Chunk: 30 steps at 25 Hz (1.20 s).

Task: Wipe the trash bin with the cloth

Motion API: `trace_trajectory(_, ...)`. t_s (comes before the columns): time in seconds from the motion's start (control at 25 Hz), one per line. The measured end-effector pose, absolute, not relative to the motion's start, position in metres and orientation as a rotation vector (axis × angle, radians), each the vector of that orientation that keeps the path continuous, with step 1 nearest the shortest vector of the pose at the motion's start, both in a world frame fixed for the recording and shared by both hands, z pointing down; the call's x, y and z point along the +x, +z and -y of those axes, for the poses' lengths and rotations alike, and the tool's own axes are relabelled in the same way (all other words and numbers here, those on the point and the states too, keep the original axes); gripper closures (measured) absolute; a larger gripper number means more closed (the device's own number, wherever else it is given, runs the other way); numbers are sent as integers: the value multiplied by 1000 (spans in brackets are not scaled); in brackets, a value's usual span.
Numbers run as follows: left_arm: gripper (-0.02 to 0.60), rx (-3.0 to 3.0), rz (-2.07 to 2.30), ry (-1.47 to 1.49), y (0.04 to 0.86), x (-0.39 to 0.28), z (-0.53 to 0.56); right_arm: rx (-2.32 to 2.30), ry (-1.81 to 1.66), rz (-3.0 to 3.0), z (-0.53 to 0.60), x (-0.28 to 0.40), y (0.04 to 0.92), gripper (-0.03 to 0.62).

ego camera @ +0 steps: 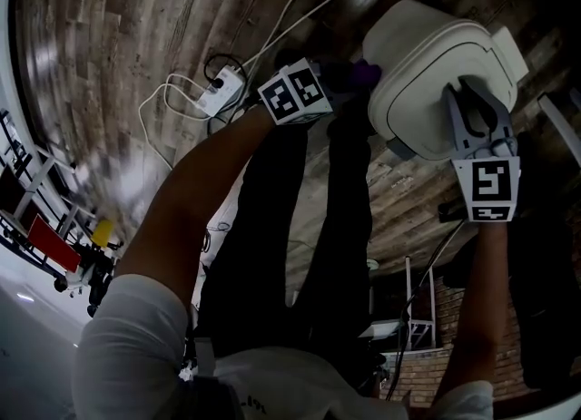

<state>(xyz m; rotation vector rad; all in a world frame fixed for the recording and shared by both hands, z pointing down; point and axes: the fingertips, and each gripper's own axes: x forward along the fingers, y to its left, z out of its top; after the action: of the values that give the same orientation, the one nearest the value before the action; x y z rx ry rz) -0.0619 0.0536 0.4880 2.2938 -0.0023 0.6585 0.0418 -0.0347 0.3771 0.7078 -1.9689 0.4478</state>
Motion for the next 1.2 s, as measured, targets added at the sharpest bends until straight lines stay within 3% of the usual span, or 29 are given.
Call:
trace_trajectory(0.2, 494, 2271, -31, 764, 501, -85, -75, 694, 444, 1974, 34, 41, 377, 523)
trace_trajectory(0.44, 494, 2286, 163, 778, 524, -89, 5, 678, 447, 2003, 35, 42, 376, 523)
trace_trajectory(0.8, 494, 2435, 173, 752, 534, 2, 123, 579, 377, 2073, 34, 37, 374, 523)
trace_trajectory(1.2, 495, 2507, -73, 792, 547, 56, 129, 539, 350, 2107, 33, 37, 372, 523)
